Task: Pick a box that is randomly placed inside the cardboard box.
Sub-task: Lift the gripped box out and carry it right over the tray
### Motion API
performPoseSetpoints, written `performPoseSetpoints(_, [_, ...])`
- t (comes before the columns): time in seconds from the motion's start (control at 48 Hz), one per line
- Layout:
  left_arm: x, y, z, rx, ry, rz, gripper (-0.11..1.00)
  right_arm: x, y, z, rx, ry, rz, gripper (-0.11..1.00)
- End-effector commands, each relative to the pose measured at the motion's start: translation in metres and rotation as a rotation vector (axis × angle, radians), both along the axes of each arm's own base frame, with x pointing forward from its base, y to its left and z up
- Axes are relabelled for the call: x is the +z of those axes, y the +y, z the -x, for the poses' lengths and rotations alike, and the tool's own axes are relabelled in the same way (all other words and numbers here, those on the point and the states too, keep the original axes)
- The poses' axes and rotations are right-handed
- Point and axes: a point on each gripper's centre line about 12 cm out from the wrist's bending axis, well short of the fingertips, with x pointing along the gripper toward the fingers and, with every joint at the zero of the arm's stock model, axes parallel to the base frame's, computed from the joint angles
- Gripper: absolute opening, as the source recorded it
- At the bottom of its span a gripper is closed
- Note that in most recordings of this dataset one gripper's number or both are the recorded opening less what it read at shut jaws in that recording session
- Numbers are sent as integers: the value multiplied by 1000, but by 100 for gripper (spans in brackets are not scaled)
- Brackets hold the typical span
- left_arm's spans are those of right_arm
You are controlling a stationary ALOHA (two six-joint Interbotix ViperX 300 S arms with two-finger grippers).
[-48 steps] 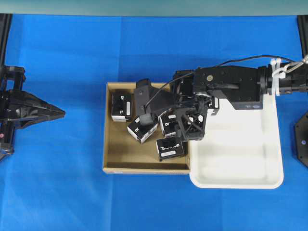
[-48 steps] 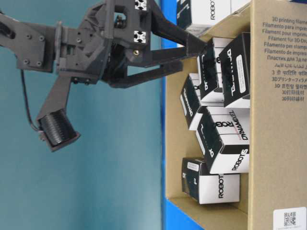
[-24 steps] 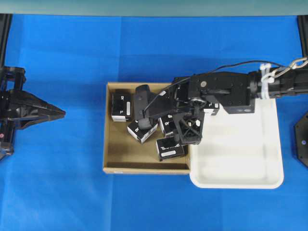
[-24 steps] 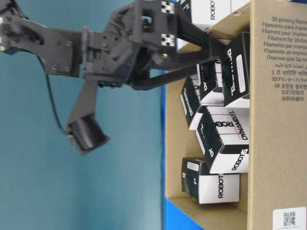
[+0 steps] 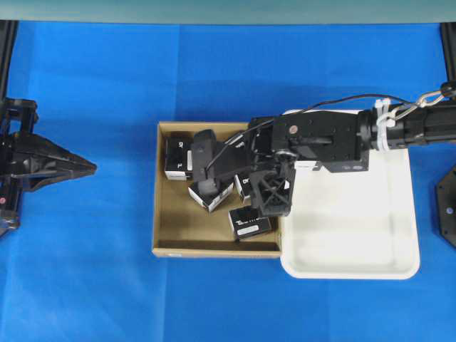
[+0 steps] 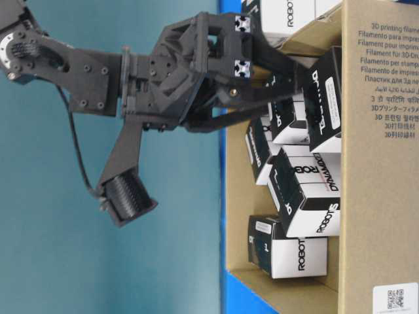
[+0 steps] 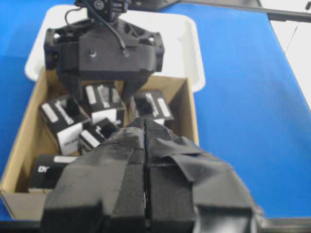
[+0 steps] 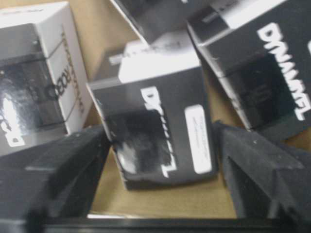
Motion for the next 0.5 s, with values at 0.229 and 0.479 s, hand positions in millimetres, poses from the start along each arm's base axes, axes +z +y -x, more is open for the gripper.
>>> performPoseSetpoints(0.229, [6, 0, -2, 0, -17, 0, -7, 45, 12, -11, 26, -28, -3, 60])
performPoseSetpoints(0.479, [6, 0, -2, 0, -20, 0, -7, 99, 6, -8, -34, -84, -6, 60])
